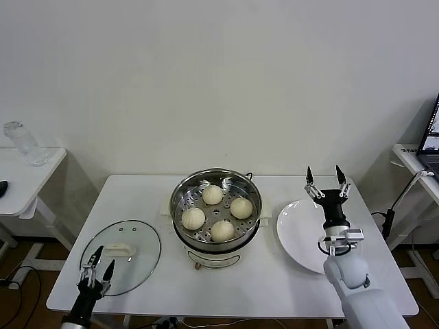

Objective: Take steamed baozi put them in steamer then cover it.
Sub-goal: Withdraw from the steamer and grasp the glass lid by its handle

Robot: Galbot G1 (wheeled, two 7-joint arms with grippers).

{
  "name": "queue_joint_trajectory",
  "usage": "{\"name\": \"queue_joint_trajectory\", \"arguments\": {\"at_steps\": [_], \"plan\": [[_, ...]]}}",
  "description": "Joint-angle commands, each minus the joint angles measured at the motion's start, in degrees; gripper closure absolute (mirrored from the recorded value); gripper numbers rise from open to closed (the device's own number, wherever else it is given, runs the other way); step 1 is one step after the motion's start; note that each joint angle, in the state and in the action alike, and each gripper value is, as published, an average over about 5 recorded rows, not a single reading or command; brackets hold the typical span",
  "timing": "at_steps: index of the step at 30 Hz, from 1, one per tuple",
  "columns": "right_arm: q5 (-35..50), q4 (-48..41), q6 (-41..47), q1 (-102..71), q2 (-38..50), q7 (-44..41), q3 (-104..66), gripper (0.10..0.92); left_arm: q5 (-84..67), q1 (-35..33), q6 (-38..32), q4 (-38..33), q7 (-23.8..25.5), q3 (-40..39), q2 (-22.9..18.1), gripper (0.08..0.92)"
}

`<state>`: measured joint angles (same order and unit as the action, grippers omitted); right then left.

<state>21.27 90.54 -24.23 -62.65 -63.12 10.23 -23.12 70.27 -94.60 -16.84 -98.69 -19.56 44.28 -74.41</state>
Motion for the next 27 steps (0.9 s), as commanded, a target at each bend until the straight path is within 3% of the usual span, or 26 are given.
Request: {"name": "queue_joint_trajectory", "arguments": {"at_steps": [1,27], "plan": [[-2.69,0.44,-0.65,-4.70,-3.55,0.67,-3.76,0.203,7.79,4.50,-1.81,8.28,-2.60,-0.06,-0.30,0.177],[-5.89,-0.22,-0.92,-5.78,-4.86,0.42,-4.28,0.203,8.09,12.80,2.15,11.51,-0.31,-1.91,-0.09,0.177]]}}
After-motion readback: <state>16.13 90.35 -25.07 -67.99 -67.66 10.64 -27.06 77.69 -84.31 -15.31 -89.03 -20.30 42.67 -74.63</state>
